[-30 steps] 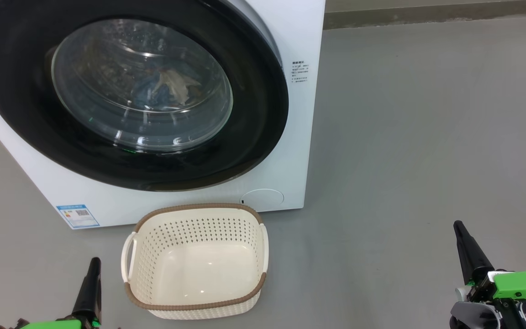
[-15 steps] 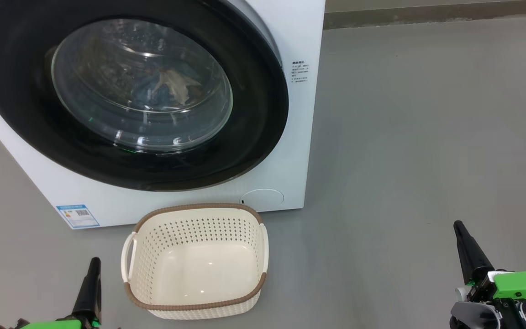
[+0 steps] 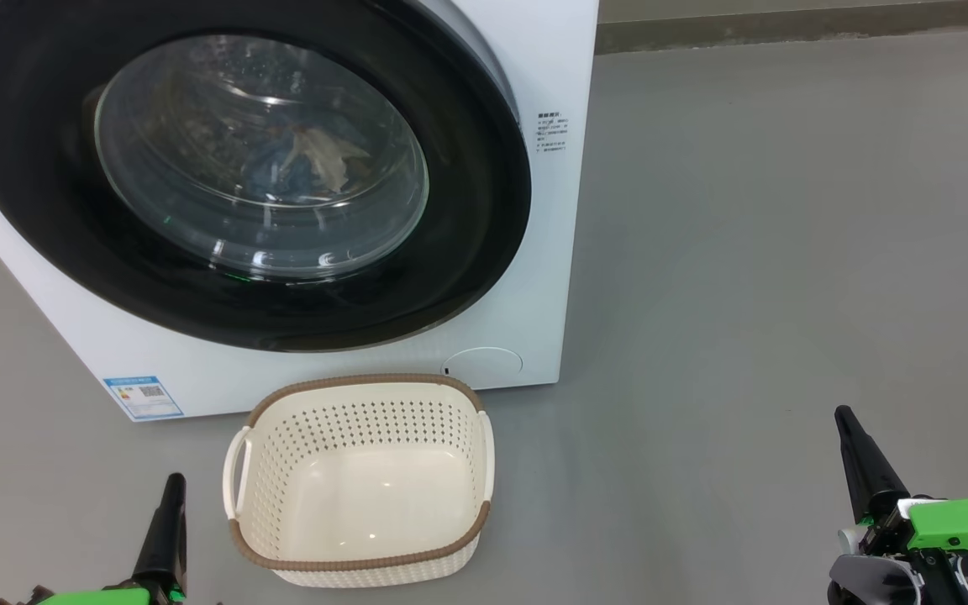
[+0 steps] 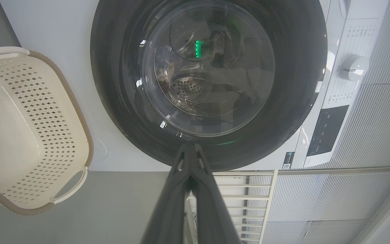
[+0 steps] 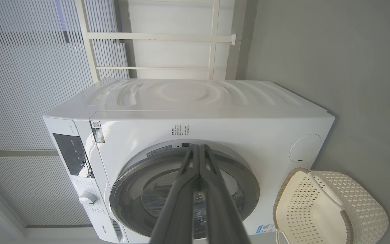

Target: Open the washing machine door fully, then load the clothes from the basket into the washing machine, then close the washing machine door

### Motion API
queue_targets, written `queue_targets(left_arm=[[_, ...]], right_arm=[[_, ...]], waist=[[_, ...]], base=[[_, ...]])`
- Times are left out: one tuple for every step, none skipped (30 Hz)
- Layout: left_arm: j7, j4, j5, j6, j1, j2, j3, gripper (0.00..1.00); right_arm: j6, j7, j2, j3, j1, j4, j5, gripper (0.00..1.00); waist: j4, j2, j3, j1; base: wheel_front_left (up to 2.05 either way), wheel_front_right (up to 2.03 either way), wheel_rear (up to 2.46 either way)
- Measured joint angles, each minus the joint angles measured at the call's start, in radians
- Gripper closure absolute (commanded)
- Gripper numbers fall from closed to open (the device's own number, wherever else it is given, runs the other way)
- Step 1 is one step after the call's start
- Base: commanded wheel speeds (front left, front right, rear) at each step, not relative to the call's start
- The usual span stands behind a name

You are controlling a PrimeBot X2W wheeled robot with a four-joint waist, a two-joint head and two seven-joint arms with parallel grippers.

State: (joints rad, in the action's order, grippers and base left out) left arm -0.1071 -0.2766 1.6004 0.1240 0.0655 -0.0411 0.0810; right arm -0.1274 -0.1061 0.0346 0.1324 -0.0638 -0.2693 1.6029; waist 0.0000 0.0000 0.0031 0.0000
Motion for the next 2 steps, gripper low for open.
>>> queue_targets(left_arm=[[0.000,0.000,0.000,0.000,0.000,0.000,0.000,1.00],[0.000,0.000,0.000,0.000,0.000,0.000,0.000,1.00]], right_arm=[[0.000,0.000,0.000,0.000,0.000,0.000,0.000,1.00],[0.000,0.000,0.000,0.000,0.000,0.000,0.000,1.00]], waist=[[0.000,0.0000,0.000,0.0000],[0.000,0.0000,0.000,0.0000]], base=[[0.00,0.00,0.00],[0.00,0.00,0.00]])
